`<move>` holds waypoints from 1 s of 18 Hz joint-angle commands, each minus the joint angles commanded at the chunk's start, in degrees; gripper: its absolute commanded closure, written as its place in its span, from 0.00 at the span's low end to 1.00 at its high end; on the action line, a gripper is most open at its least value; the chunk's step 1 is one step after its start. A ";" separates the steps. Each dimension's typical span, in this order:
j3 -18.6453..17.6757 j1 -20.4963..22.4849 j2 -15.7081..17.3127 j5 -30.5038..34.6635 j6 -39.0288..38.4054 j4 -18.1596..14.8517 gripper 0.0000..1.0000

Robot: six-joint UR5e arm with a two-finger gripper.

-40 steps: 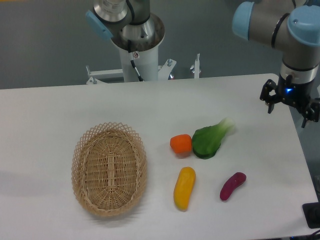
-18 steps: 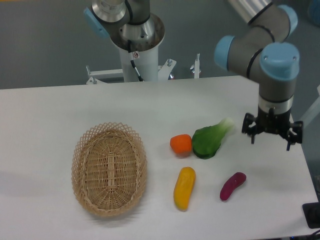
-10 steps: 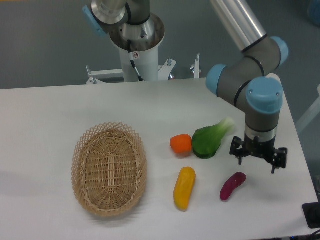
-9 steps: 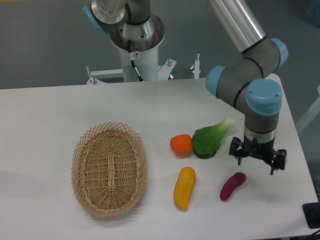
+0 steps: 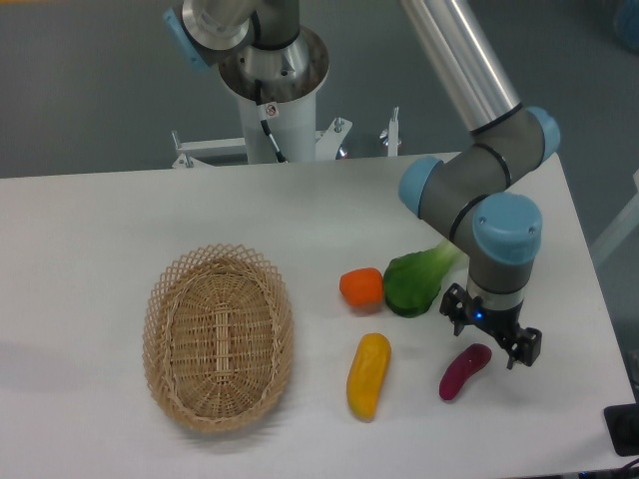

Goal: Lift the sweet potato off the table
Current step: 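Close the gripper around the purple sweet potato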

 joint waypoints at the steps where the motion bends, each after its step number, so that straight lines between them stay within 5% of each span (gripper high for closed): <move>1: 0.08 0.00 -0.09 0.00 0.09 0.00 0.00; 7: -0.27 -0.35 -1.31 0.09 -0.17 1.84 0.00; 14: -0.09 -0.70 -1.41 0.09 0.09 2.81 0.61; 18: -0.09 -0.70 -1.49 0.09 0.00 2.81 0.71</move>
